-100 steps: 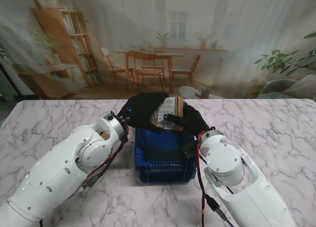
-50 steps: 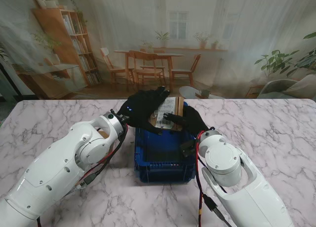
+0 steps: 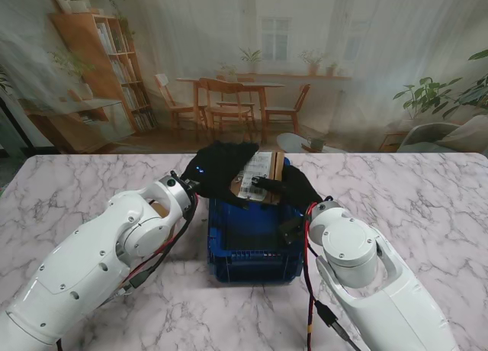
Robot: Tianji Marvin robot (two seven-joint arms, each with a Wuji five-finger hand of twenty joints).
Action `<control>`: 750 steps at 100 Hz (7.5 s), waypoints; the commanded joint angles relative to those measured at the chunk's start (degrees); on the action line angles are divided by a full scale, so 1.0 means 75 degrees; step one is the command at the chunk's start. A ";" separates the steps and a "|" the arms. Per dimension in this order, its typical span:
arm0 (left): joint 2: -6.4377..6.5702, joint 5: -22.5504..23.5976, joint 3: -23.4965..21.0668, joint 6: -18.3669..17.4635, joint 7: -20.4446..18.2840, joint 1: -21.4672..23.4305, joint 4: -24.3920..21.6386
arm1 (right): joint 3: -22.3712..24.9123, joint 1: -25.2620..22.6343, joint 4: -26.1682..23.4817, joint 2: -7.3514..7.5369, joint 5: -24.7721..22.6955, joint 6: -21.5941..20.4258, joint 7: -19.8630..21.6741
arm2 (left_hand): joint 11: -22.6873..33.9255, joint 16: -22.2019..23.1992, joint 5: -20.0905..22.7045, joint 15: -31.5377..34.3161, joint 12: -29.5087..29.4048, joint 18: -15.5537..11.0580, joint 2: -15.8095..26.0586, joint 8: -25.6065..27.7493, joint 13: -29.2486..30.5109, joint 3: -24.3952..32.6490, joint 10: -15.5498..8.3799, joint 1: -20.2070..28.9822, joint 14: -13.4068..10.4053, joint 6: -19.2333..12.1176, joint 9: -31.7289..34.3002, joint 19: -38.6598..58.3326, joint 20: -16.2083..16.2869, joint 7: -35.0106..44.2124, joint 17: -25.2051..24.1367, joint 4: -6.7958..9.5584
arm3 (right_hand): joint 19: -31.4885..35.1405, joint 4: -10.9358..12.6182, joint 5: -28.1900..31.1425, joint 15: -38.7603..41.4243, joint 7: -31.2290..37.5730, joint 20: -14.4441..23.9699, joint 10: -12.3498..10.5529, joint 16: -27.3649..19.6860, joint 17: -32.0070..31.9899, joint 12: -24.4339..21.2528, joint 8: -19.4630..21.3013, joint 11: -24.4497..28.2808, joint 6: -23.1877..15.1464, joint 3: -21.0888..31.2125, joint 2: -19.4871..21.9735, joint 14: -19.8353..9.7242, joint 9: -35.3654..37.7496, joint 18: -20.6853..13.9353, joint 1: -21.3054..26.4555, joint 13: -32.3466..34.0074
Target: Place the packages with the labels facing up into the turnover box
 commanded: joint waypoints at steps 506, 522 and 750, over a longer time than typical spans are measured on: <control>-0.0533 -0.3070 0.3158 0.2673 -0.2334 -0.3111 0.1782 | 0.1993 -0.2654 -0.0020 -0.0152 -0.2274 -0.3310 -0.2466 | 0.1081 0.0058 0.1142 0.0655 0.0745 -0.0831 0.1214 -0.1496 0.1379 0.3218 -0.1070 0.2224 0.0322 -0.1450 0.1659 0.0892 -0.0796 0.0241 0.1994 0.1030 | -0.2985 0.1343 -0.2476 -0.2921 -0.3151 0.0594 -0.0706 -0.1227 -0.1955 -0.0801 0.1036 -0.1631 -0.1555 -0.1161 0.1188 -0.0486 -0.5660 -0.0664 -0.2287 -0.4914; -0.0596 -0.3154 0.3288 0.2778 -0.2279 -0.3244 0.2022 | 0.1984 -0.2639 0.0070 -0.0160 -0.2241 -0.3318 -0.2481 | 0.1044 0.0055 0.1107 0.0654 0.0802 -0.0834 0.1313 -0.1522 0.1344 0.3127 -0.1069 0.2261 0.0317 -0.1452 0.1628 0.0875 -0.0786 0.0216 0.1957 0.0963 | -0.3004 0.1339 -0.2478 -0.2898 -0.3146 0.0616 -0.0709 -0.1215 -0.1949 -0.0793 0.1040 -0.1612 -0.1561 -0.1138 0.1179 -0.0485 -0.5650 -0.0659 -0.2286 -0.4907; 0.0255 0.0319 -0.3025 -0.0005 -0.1856 0.1307 -0.0626 | 0.1882 -0.2526 0.0170 -0.0153 -0.2334 -0.3142 -0.2462 | -0.1664 -0.3081 0.1844 -0.1383 -0.2599 0.1631 0.3316 -0.2801 -0.0393 0.0077 -0.0282 0.0557 0.0518 -0.1619 0.0856 -0.2275 -0.1466 -0.0316 -0.0935 -0.0520 | -0.3384 0.1312 -0.2415 -0.2848 -0.3097 0.0888 -0.0718 -0.1184 -0.1898 -0.0795 0.1073 -0.1579 -0.1633 -0.0850 0.1127 -0.0493 -0.5786 -0.0611 -0.2186 -0.4916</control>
